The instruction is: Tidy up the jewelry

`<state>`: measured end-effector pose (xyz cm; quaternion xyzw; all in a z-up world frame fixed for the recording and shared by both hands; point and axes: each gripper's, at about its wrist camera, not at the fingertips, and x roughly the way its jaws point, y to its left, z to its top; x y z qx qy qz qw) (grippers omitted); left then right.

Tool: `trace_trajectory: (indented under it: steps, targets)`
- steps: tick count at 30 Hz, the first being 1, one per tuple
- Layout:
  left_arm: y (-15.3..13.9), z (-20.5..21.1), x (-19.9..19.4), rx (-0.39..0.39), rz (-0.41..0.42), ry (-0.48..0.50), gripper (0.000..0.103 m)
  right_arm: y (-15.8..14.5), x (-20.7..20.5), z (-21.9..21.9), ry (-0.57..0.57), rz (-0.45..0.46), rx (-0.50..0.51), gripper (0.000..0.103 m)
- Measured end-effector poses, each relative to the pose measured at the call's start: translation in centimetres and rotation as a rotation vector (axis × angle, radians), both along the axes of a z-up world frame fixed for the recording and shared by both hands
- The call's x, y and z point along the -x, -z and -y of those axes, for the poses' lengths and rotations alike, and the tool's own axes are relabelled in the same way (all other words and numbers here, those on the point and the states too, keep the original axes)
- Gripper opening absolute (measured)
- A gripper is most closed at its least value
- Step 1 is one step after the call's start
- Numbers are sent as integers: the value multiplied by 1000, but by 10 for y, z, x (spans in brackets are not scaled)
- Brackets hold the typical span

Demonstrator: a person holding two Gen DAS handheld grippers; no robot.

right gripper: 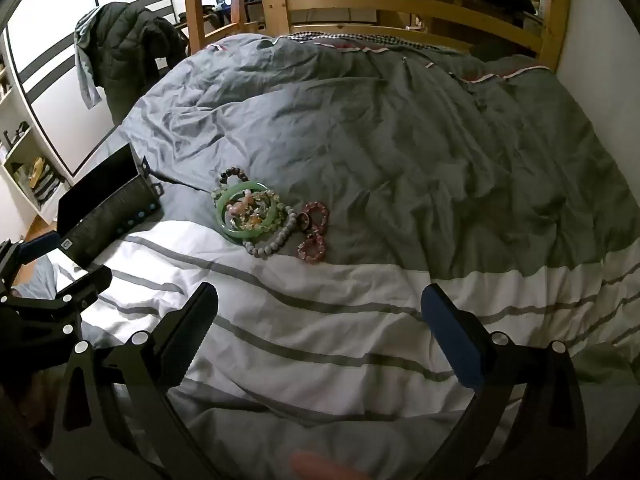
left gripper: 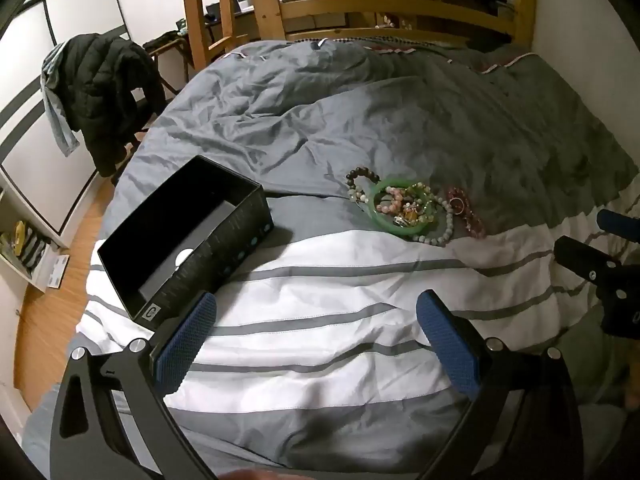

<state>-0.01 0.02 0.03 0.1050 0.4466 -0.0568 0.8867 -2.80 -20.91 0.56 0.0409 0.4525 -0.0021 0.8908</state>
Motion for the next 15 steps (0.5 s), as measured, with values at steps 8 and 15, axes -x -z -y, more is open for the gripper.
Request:
trace_trajectory:
  steps: [8, 15]
  targets:
    - [0, 0, 0, 2, -4, 1, 99, 1, 0, 0, -3, -10, 0, 101]
    - [0, 0, 0, 0, -4, -2, 99, 0, -1, 0, -4, -13, -4, 101]
